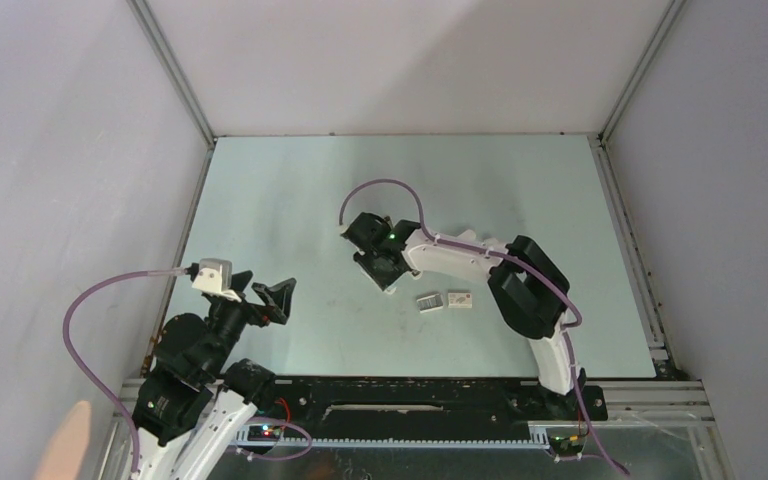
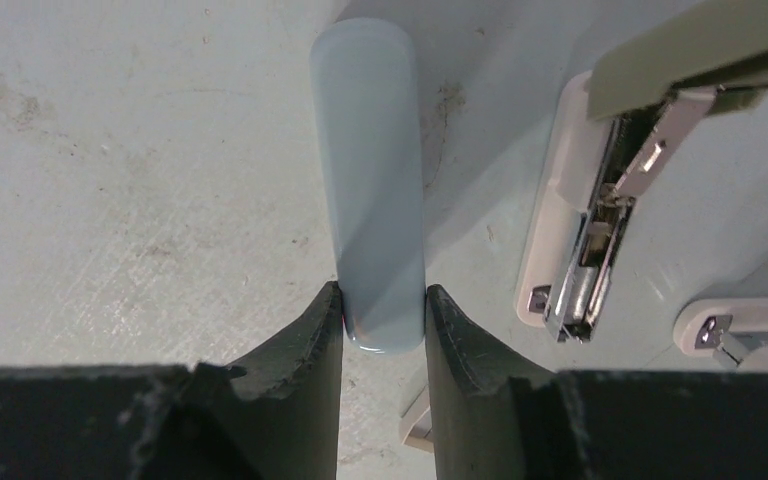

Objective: Load the staples into the stapler

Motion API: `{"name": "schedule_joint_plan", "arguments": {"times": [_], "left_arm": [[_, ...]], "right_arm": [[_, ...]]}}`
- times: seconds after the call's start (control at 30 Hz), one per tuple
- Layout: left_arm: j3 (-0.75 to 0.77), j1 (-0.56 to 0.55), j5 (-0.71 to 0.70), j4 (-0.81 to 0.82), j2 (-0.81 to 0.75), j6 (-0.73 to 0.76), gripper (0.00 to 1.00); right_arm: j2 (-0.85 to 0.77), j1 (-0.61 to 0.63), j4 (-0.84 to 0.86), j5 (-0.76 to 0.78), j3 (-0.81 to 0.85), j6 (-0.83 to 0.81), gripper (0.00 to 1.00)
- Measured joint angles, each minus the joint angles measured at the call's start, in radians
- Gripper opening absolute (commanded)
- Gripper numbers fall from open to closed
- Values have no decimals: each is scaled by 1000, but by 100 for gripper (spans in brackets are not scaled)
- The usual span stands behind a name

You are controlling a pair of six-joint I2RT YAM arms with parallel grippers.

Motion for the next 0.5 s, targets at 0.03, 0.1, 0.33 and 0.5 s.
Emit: {"name": "schedule_joint_plan", "arguments": {"times": [0.03, 0.1, 0.33, 0.5], "left_arm": [[0, 0, 0, 1, 0, 0, 100], [0, 2, 1, 2, 0, 0, 100], [0, 4, 4, 3, 0, 0, 100], [0, 5, 5, 3, 0, 0, 100]], "right_arm": [[-11, 3, 8, 10, -11, 10, 0], [-51, 7, 7, 29, -34, 31, 0], [-340, -21, -111, 130, -135, 117, 0], [-581, -203, -153, 221, -253, 182, 0]]}}
